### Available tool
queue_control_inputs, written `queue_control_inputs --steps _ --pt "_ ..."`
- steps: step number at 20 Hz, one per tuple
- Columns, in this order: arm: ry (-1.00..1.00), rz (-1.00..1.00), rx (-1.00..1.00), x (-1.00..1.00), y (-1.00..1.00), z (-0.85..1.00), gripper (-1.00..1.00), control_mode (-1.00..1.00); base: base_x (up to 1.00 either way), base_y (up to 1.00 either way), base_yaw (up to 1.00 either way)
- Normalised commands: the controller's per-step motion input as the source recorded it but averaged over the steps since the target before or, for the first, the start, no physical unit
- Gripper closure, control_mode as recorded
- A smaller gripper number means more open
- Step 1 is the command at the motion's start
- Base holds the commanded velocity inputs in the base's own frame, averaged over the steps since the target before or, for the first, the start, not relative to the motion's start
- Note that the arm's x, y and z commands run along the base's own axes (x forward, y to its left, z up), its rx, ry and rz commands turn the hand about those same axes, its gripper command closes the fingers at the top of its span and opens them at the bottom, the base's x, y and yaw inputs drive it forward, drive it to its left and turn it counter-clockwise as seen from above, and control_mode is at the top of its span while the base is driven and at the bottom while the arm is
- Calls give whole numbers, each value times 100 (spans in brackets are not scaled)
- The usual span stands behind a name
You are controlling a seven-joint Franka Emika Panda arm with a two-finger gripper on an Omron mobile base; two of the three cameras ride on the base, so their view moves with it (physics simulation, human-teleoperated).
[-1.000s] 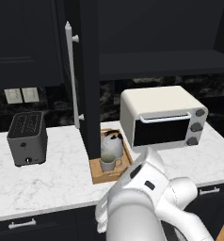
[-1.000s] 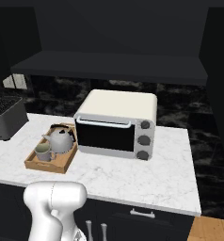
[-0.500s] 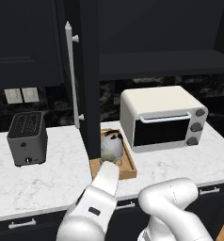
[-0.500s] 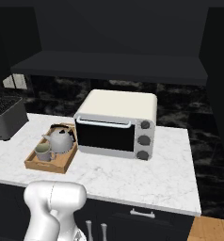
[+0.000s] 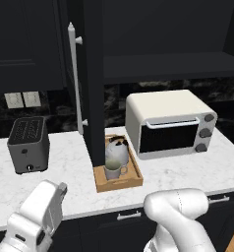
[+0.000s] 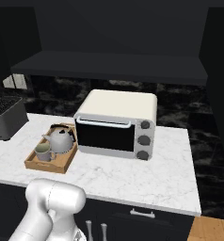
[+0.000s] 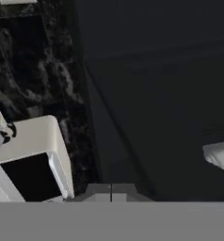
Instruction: Pick the kettle from the counter and place it on the tray. Then pick the mug from the cabinet and place it on the tray. Then close the cabinet doors.
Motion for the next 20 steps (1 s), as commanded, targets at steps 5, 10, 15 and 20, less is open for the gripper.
queue_control_inputs --steps 5,10,15,20 --pt "-27 -23 -18 52 65 12 100 -100 0 0 0" --pt "-13 -18 -7 69 33 26 100 -100 0 0 0" --pt "0 -9 0 83 2 6 100 -100 0 0 0" --pt "0 -2 0 55 0 0 100 -100 0 0 0"
